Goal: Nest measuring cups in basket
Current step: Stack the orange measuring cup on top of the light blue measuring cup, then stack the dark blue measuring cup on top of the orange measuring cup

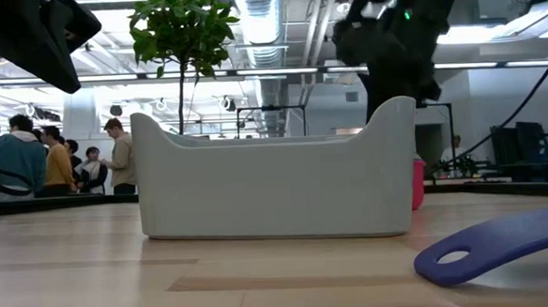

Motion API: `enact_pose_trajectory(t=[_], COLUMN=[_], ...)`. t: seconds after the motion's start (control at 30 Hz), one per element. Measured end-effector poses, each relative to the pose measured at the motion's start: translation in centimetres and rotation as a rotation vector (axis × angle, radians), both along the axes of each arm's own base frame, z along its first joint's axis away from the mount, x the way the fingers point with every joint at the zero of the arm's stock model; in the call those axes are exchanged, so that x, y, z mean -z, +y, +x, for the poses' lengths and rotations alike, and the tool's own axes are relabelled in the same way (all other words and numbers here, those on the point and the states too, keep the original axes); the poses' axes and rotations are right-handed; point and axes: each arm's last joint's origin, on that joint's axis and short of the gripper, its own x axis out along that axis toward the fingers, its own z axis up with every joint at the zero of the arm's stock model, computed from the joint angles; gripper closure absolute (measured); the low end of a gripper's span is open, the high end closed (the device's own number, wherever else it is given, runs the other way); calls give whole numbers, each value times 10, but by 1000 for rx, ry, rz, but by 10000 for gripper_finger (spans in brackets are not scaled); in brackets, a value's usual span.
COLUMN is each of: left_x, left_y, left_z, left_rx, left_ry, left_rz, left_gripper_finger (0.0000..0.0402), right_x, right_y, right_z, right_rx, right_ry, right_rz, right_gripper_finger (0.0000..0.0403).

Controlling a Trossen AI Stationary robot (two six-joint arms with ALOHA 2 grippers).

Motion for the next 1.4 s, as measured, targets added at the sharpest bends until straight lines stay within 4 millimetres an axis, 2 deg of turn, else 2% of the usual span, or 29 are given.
enact_pose_trajectory(t=[0.13,0.23,0.33,0.43,0.63,0.83,0.93,1.03,1.13,1.27,1.4], left_x=[0,0,0,0,0,0,0,0,0,-1,-1], left_y=[0,0,0,0,0,0,-1,-1,-1,-1,-1], left_z=[0,0,0,0,0,0,1,1,1,1,1], left_rx=[-1,-1,-1,-1,-1,-7,-6,-5,-5,-5,-6], left_ry=[0,-1,1,0,-1,1,-8,-11,-12,-14,-18], left_rz=[0,-1,0,0,-1,-14,-17,-8,-6,-7,-7], left_gripper_finger=[401,401,401,401,401,401,401,401,401,401,401], right_x=[-28,-54,-70,-75,-55,-10,16,31,30,14,11], right_y=[6,22,53,91,156,204,212,206,197,188,188], right_z=[0,-3,-10,-22,-47,-56,-51,-45,-41,-37,-38], right_rx=[-24,-64,-173,-273,-291,-245,-164,-97,-72,-71,-78], right_ry=[17,22,28,34,33,81,124,152,159,112,111], right_rz=[2,112,288,382,307,301,290,237,208,213,229], right_gripper_finger=[340,341,342,342,342,342,342,342,342,342,341])
